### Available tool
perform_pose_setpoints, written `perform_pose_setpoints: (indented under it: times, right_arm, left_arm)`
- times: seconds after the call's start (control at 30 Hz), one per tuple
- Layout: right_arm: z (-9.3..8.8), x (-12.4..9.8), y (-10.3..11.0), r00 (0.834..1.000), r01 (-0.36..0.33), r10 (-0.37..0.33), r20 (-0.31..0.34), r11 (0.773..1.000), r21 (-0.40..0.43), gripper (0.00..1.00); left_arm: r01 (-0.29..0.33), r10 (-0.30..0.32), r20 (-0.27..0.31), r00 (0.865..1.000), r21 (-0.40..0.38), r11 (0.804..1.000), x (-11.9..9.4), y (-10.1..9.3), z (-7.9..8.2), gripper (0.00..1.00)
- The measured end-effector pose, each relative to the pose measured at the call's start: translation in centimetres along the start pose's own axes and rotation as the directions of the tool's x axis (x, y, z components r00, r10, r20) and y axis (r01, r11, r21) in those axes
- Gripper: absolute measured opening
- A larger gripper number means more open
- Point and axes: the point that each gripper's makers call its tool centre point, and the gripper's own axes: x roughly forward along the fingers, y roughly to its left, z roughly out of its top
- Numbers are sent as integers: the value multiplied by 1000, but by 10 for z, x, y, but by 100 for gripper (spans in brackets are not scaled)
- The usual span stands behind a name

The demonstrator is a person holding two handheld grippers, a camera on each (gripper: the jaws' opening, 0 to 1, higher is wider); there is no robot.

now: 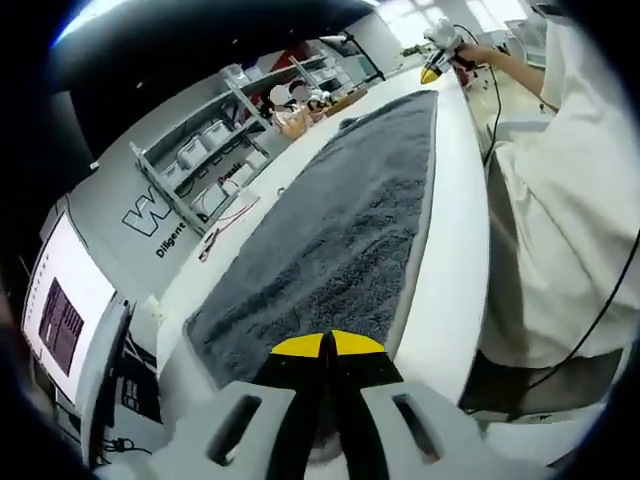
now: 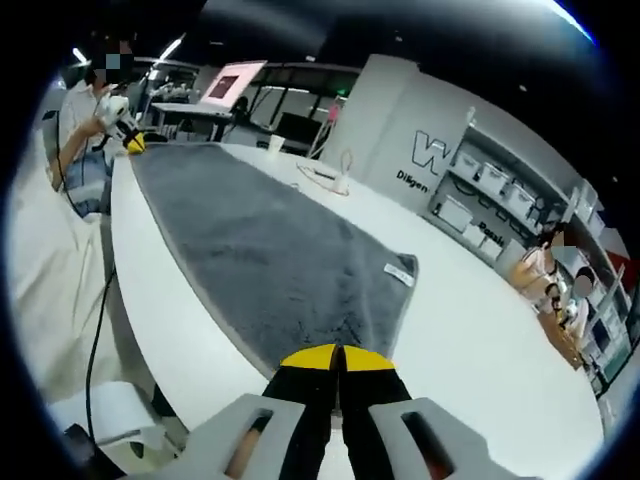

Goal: Open the folded towel by lifting each exposed corner and separating the folded layers until the towel lies flat within the target outline without major curled edges

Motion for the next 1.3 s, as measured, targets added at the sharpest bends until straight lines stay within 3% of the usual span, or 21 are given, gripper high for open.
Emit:
perform_pose_setpoints:
  times: [0.03,0.1,0.2,0.23,0.27,0.33,0.43,0.47,0.67,0.9,1.0,1.07,1.1,1.13,1.2,1.23,1.3]
  right_arm:
    - [3,1,-2,1000,8,-8,9,1000,-2,0]
    - [8,3,-5,999,28,-27,24,1000,-14,0]
    - [24,8,-7,997,57,-52,62,996,-72,0]
    - [31,10,-6,995,66,-57,82,991,-114,0]
    - [42,11,-4,992,82,-60,113,976,-202,0]
    - [58,15,-2,985,124,-82,150,948,-292,0]
    - [72,25,7,985,94,-46,168,953,-289,0]
    - [76,28,8,983,93,-40,181,951,-295,0]
    - [94,53,9,983,99,-31,184,923,-372,0]
    - [127,67,-1,957,117,-17,289,936,-333,0]
    - [142,70,-7,936,119,-14,351,953,-277,0]
    - [149,77,-13,932,84,0,363,973,-215,0]
    - [147,81,-15,942,83,2,335,967,-240,0]
    - [138,90,-19,968,60,15,251,955,-289,0]
    - [144,95,-24,960,72,9,281,959,-275,0]
    - [149,101,-25,947,32,48,317,969,-244,0]
    - [146,109,-34,953,11,44,300,984,-176,0]
  left_arm:
    - [6,-7,19,1000,54,999,1,1,7,1]
    - [0,-5,63,998,88,996,2,2,20,1]
    - [8,-18,171,985,60,998,2,4,53,1]
    - [3,-17,172,985,81,997,4,4,58,1]
    - [5,-33,176,984,156,988,8,2,65,1]
    - [16,-40,180,983,135,991,13,2,72,1]
    - [20,-52,228,972,142,990,24,5,87,1]
    - [26,-61,263,963,135,990,28,7,94,1]
    - [-42,8,298,955,109,993,40,37,112,1]
    - [-104,63,333,941,106,989,50,60,130,1]
    - [-119,78,338,938,102,988,57,67,136,1]
    - [-153,117,320,940,89,984,63,79,139,1]
    - [-169,132,318,939,90,981,64,84,141,1]
    - [-191,151,326,933,95,977,65,92,148,1]
    - [-195,154,329,932,95,976,66,97,152,1]
    - [-203,159,336,928,99,974,68,104,158,1]
    - [-203,157,342,926,104,974,71,108,163,1]
